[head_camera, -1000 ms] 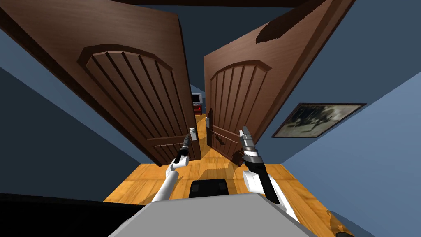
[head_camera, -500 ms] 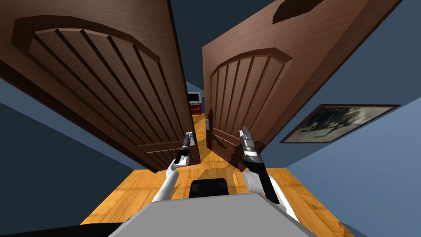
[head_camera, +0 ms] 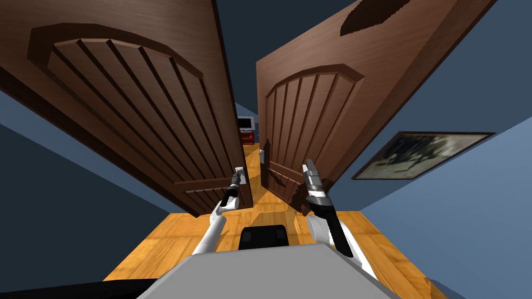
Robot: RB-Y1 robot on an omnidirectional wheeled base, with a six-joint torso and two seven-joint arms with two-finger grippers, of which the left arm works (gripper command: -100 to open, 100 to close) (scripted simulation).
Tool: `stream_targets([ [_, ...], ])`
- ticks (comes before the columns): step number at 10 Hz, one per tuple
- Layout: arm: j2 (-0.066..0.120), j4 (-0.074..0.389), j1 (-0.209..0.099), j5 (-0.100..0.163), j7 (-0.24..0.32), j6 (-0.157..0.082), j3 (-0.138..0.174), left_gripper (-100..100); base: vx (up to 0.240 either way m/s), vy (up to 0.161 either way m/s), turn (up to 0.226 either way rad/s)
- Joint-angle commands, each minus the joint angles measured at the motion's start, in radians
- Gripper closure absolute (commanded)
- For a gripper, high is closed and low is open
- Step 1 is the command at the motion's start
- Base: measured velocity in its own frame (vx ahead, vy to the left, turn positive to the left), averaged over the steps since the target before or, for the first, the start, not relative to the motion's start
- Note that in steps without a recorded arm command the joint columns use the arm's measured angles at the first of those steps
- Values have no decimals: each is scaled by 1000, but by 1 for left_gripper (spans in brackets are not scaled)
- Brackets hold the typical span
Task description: Push the door open
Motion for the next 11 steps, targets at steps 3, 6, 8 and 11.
stream_targets([
  [3,9,10,18,28,1,-10,7,100,16,-4,-137],
  [6,30,31,58,91,4,-32,24,100,50,-11,-214],
  [8,46,48,89,141,7,-50,37,100,53,-3,-252],
  [11,58,62,114,180,9,-64,47,100,47,-13,-147],
])
